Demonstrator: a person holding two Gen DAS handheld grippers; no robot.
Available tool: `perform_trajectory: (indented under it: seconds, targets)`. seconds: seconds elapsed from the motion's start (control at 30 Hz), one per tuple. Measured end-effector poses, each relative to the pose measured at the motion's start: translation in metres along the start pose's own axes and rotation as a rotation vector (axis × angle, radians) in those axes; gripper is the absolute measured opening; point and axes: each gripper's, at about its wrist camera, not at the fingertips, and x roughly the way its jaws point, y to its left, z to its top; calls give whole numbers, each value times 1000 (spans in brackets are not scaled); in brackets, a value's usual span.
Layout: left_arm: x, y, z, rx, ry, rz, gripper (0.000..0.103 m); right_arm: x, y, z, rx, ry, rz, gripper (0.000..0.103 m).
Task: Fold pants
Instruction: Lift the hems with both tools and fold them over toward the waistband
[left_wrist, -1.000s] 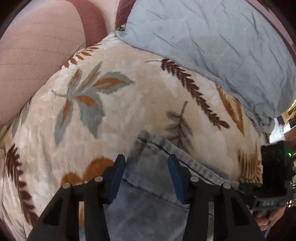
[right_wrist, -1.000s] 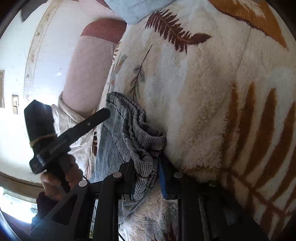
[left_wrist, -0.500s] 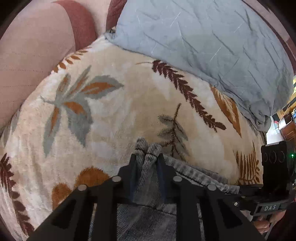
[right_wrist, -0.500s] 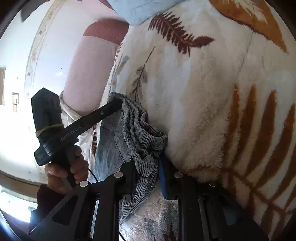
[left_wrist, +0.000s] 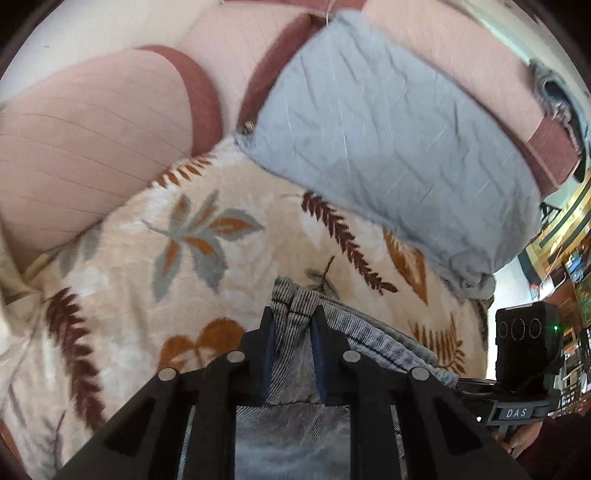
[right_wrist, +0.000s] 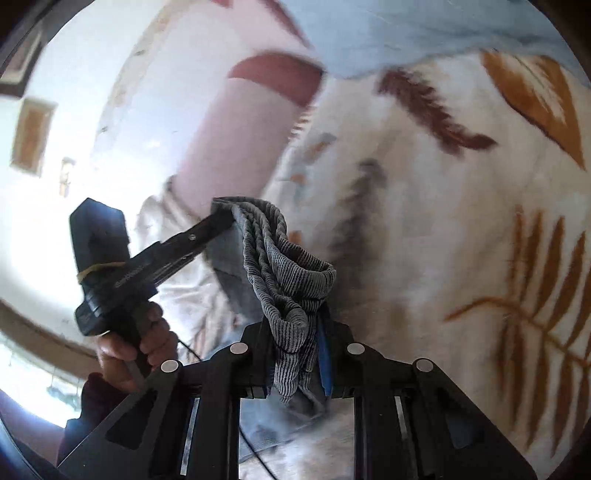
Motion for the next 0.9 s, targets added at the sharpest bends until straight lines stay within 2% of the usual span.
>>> perform_trajectory:
  seconds: [0.23, 0.4, 0.6, 0.7, 0.8, 0.87, 0.9]
  targets:
    - [-82, 16, -34, -39, -95, 9, 20, 4, 79, -44, -205, 40, 67, 17]
    - [-117, 46, -76, -100, -116, 35, 20, 21, 123, -85, -341, 92, 60, 17]
    - [-119, 96, -133, -239, -94, 77, 24, 63, 139, -133, -433, 208, -1, 17]
    - [-118, 117, -154, -309, -97, 138, 27, 87, 142, -152, -479, 242, -64, 18]
    - [-130, 144, -168, -414, -142, 158, 29, 105, 140, -169, -500, 329, -83, 23]
    - [-139, 159, -179, -477, -155, 165, 29, 113, 140, -178, -512, 381, -75, 34]
    - [-143, 164, -184, -497, -155, 172, 29, 116, 142, -182, -517, 411, -56, 36]
